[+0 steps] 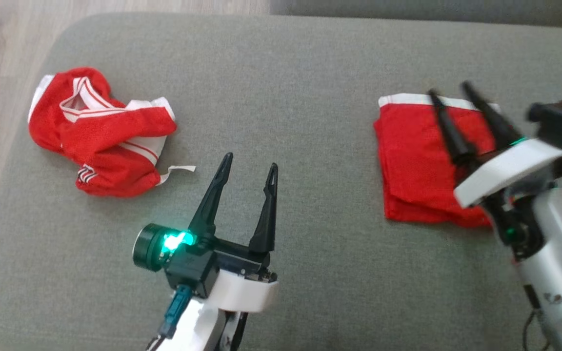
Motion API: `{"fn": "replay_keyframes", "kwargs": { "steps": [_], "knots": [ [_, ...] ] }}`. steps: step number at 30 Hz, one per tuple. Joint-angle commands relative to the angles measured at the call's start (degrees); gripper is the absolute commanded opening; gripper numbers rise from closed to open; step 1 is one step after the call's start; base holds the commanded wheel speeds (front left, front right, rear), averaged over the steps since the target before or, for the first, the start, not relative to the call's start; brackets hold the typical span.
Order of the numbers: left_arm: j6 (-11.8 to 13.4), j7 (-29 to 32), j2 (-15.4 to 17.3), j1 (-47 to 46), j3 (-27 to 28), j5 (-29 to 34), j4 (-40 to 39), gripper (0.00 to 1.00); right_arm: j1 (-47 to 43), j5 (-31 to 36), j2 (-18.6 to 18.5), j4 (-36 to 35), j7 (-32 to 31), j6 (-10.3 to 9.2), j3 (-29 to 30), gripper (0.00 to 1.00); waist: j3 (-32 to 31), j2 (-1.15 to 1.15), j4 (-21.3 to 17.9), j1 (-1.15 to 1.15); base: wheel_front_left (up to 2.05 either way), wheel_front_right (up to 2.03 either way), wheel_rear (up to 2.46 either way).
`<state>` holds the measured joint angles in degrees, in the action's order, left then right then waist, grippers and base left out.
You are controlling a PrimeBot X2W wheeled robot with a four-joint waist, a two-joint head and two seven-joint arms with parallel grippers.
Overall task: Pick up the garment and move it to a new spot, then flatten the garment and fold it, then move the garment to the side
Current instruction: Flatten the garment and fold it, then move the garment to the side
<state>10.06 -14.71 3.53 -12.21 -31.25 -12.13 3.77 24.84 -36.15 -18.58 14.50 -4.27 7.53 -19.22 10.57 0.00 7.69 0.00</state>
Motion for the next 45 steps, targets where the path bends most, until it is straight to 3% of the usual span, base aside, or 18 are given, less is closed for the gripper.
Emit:
{"fn": "replay_keyframes", "kwargs": {
  "steps": [1,7,13,21,28,45],
  "knots": [
    [0.2,-0.3,-0.4,0.3,2.6,-0.5,-1.5,1.0,-0.8,1.6,-0.5,-2.5,1.8,-0.04,1.3,1.0,-1.0,0.0,-0.2,0.0,0.0,0.0,0.0],
    [-0.1,-0.3,-0.3,3.3,5.1,-0.8,0.0,1.0,-9.4,5.9,-2.0,-4.8,11.8,-0.04,4.5,1.0,-6.0,0.0,-2.0,0.0,0.0,0.0,0.0],
    [-0.7,-0.3,0.0,7.1,7.9,-1.2,2.7,1.0,-21.0,13.6,0.6,-2.3,18.7,-0.04,8.4,1.0,-10.6,0.0,-3.2,0.0,0.0,0.0,0.0],
    [-0.3,-0.3,0.1,11.9,12.4,0.3,4.8,1.0,-29.8,23.8,7.7,-1.5,19.2,-0.04,13.8,1.0,-13.8,0.0,-4.2,0.0,0.0,0.0,0.0],
    [-0.1,-0.3,-0.1,14.9,15.4,0.9,6.5,1.0,-32.7,27.1,10.0,-2.3,19.3,-0.04,16.2,1.0,-15.4,0.0,-4.4,0.0,0.0,0.0,0.0],
    [-0.9,-0.3,-0.4,15.9,17.2,2.7,8.9,1.0,-32.6,26.1,10.4,-4.6,19.3,-0.04,16.6,1.0,-15.2,0.0,-3.9,0.0,0.0,0.0,0.0]
  ]
}}
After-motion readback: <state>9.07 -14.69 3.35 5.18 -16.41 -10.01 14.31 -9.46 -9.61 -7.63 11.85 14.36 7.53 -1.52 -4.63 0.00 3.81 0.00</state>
